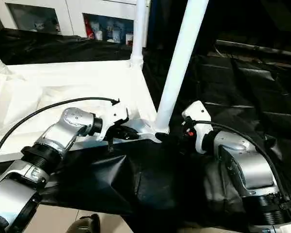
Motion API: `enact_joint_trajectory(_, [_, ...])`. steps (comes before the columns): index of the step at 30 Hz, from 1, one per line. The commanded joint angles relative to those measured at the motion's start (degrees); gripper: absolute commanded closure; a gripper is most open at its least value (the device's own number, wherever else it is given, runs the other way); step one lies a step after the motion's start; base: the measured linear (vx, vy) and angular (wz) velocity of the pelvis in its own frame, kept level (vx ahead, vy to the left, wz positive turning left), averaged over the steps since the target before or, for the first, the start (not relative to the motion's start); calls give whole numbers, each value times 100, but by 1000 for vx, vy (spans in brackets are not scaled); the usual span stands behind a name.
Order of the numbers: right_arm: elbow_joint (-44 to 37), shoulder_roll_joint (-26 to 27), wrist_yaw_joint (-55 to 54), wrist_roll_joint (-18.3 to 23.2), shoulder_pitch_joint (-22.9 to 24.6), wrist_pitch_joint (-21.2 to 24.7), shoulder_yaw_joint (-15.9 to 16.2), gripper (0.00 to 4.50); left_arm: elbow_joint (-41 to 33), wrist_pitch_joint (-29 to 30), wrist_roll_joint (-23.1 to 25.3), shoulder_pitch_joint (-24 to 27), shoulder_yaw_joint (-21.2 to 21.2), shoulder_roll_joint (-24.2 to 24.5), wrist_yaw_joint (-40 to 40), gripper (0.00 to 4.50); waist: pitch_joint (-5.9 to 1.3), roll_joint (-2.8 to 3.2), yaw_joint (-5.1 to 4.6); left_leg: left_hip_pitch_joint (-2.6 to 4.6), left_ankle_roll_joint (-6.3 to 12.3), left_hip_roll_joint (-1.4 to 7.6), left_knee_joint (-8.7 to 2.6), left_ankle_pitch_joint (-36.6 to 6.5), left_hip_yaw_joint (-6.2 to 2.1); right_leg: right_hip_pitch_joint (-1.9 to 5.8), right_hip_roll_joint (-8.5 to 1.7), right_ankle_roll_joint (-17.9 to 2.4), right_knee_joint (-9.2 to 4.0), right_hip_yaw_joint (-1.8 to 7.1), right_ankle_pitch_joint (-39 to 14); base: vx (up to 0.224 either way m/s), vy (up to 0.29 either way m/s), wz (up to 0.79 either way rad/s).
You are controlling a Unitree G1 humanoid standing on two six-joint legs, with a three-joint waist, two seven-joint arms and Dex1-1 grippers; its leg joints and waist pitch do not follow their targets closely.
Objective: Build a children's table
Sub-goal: Rotate leg to tighten
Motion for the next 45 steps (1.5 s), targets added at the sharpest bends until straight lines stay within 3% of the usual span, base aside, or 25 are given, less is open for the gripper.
enact_joint_trajectory(1, [-277,-47,-25,88,160,-30,-100,21,-368,54,34,127,-167,72,-249,443,-347,5,-13,254,-171,95,-436,-2907,-97,162,-77,-750,-423,81,-2996,0,0,0])
enact_joint_trajectory(3, [-342,-37,-47,127,192,-3,-141,21,-465,91,26,167,-174,85,-268,443,-269,-19,-21,269,-151,89,-446,-2995,-94,111,-78,-649,-466,90,-3233,0,0,0])
enact_joint_trajectory(4, [-516,6,-120,234,288,63,-262,21,-704,194,3,276,-189,111,-282,443,-84,-65,-52,229,-149,82,-495,-3162,-120,49,-69,-499,-506,83,-3560,0,0,0])
enact_joint_trajectory(5, [-605,32,-140,309,339,116,-317,11,-816,242,-18,332,-200,125,-308,449,-79,-49,-55,290,-184,82,-485,-3286,-136,36,-84,-392,-536,75,-3821,0,0,0])
enact_joint_trajectory(6, [-690,37,-153,350,387,153,-350,11,-927,297,-41,379,-207,142,-333,449,30,-32,-63,261,-181,79,-517,-3266,-157,16,-99,-361,-559,75,-3846,0,0,0])
enact_joint_trajectory(8, [-821,44,-176,403,466,199,-391,11,-1099,386,-78,455,-218,172,-375,449,93,-39,-68,274,-199,87,-542,-3336,-173,26,-97,-315,-584,68,-3931,0,0,0])
enact_joint_trajectory(10, [-1117,73,-231,473,648,247,-436,11,-1438,535,-128,610,-245,285,-482,449,283,4,-108,268,-233,85,-617,-3603,-217,2,-73,-242,-639,32,-4087,0,0,0])
enact_joint_trajectory(11, [-1190,74,-249,481,687,259,-446,11,-1532,578,-134,649,-247,313,-501,449,294,-12,-112,277,-219,74,-618,-3490,-225,45,-107,-247,-637,36,-4060,0,0,0])
enact_joint_trajectory(12, [-1216,83,-267,488,691,274,-449,11,-1560,582,-133,657,-246,331,-519,449,308,-12,-109,284,-191,65,-622,-3373,-220,43,-125,-267,-652,44,-4053,0,0,0])
enact_joint_trajectory(14, [-1289,86,-306,522,701,327,-442,11,-1667,629,-130,678,-245,378,-547,449,426,-5,-115,267,-124,63,-661,-3099,-227,27,-160,-291,-681,72,-4041,0,0,0])
enact_joint_trajectory(15, [-1281,84,-303,521,687,332,-426,11,-1654,616,-120,662,-245,385,-549,449,460,3,-118,284,-121,66,-662,-3132,-226,-6,-161,-285,-701,76,-4134,0,0,0])
enact_joint_trajectory(16, [-1210,56,-262,457,605,276,-305,11,-1625,623,-97,589,-220,399,-517,449,502,-46,-140,306,-131,62,-644,-3204,-236,-19,-173,-251,-733,55,-4409,0,0,0])
enact_joint_trajectory(18, [-1192,61,-265,443,583,256,-286,11,-1646,644,-95,585,-211,404,-501,449,539,-12,-138,306,-157,63,-649,-3227,-253,-27,-194,-227,-748,49,-4565,0,0,0])
enact_joint_trajectory(20, [-1093,119,-298,428,459,186,-261,11,-1750,710,-74,609,-211,433,-457,449,572,-14,-169,306,-218,66,-674,-3390,-288,1,-194,-211,-771,-1,-4604,0,0,0])
enact_joint_trajectory(22, [-939,206,-351,391,239,70,-232,11,-1932,813,-92,679,-228,481,-424,449,596,-22,-219,284,-259,68,-711,-3545,-335,35,-192,-206,-761,-59,-4610,0,0,0])
enact_joint_trajectory(25, [-803,238,-372,332,84,-13,-210,11,-1990,835,-98,723,-238,501,-392,449,623,20,-250,330,-346,85,-777,-3886,-359,61,-155,-251,-734,-106,-4228,0,0,0])
enact_joint_trajectory(26, [-691,245,-399,271,-8,-93,-206,11,-1988,828,-86,733,-243,503,-371,449,590,13,-249,351,-352,76,-772,-3803,-347,78,-180,-273,-739,-97,-4209,0,0,0])
enact_joint_trajectory(28, [-563,249,-441,204,-98,-168,-208,11,-1975,803,-65,742,-244,498,-335,449,607,-7,-236,317,-326,50,-761,-3534,-346,83,-234,-261,-777,-72,-4354,0,0,0])
enact_joint_trajectory(31, [-444,249,-483,130,-158,-267,-191,11,-2008,822,-62,792,-233,487,-288,449,557,-9,-211,325,-286,41,-712,-3201,-339,96,-287,-270,-800,-43,-4551,0,0,0])
enact_joint_trajectory(36, [-387,272,-518,115,-168,-335,-175,11,-2070,843,-66,826,-251,493,-257,449,479,25,-182,299,-292,69,-743,-3002,-322,133,-264,-464,-683,31,-3964,0,0,0])
enact_joint_trajectory(38, [-345,307,-502,97,-156,-411,-149,11,-2003,761,-45,777,-259,476,-240,449,441,22,-155,306,-250,76,-720,-2687,-270,124,-263,-630,-630,89,-3515,0,0,0])
enact_joint_trajectory(41, [-293,354,-457,88,-146,-495,-100,11,-1881,668,-15,686,-254,447,-229,449,358,64,-97,290,-159,82,-688,-2147,-205,171,-237,-917,-514,143,-2808,0,0,0])
enact_joint_trajectory(43, [-228,390,-454,73,-177,-547,-74,11,-1778,588,10,631,-254,417,-199,449,351,57,-81,306,-154,65,-654,-2212,-161,138,-214,-1002,-507,174,-2844,0,0,0])
enact_joint_trajectory(45, [-184,425,-462,57,-202,-585,-53,11,-1718,534,31,602,-262,378,-154,449,323,39,-47,315,-133,57,-620,-2238,-150,144,-233,-960,-498,213,-3197,0,0,0])
